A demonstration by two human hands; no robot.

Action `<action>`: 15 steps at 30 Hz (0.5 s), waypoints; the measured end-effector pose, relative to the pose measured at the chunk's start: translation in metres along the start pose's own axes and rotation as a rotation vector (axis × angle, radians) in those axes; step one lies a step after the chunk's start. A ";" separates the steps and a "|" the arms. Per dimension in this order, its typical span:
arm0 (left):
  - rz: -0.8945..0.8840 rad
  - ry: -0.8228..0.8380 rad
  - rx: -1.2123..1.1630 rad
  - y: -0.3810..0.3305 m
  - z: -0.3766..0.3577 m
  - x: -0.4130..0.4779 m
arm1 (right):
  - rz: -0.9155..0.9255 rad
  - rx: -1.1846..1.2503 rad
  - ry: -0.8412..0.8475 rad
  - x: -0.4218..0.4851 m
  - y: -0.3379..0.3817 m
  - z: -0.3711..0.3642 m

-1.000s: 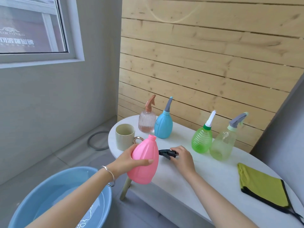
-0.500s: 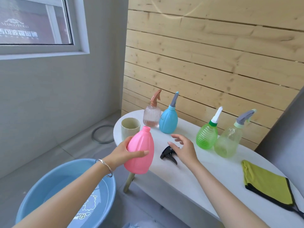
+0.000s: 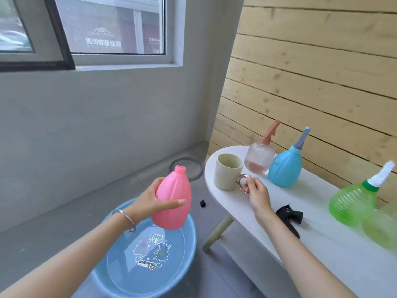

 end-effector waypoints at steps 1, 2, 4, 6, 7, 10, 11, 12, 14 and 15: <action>0.008 -0.021 0.005 0.006 0.010 0.001 | 0.010 0.042 -0.004 -0.002 0.005 -0.006; 0.016 -0.042 0.009 0.015 0.021 0.003 | 0.018 0.085 0.007 -0.004 0.011 -0.015; 0.035 -0.076 0.010 0.030 0.039 0.007 | 0.040 0.172 0.053 -0.009 0.023 -0.033; 0.053 -0.124 0.004 0.047 0.055 0.011 | 0.078 0.206 0.134 -0.016 0.035 -0.057; 0.061 -0.148 0.003 0.055 0.062 0.013 | 0.109 0.201 0.180 -0.021 0.039 -0.070; 0.094 -0.218 0.006 0.084 0.083 0.020 | 0.151 0.158 0.299 -0.036 0.037 -0.124; 0.106 -0.240 0.005 0.095 0.090 0.024 | 0.140 0.135 0.333 -0.039 0.030 -0.142; 0.122 -0.259 0.004 0.109 0.096 0.029 | 0.124 0.102 0.370 -0.042 0.017 -0.162; 0.144 -0.285 0.002 0.128 0.103 0.034 | 0.112 -0.051 0.425 -0.043 -0.016 -0.191; 0.159 -0.296 -0.002 0.141 0.106 0.037 | 0.109 -0.166 0.459 -0.042 -0.040 -0.205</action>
Point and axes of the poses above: each hand's wrist, its own x-axis towards the middle knuckle, its own z-axis out of the back of the hand, y = z × x, the point moved 2 cm from there along x, towards the middle knuckle, and after that the axes turned 9 degrees about -y, right-handed, at the moved point
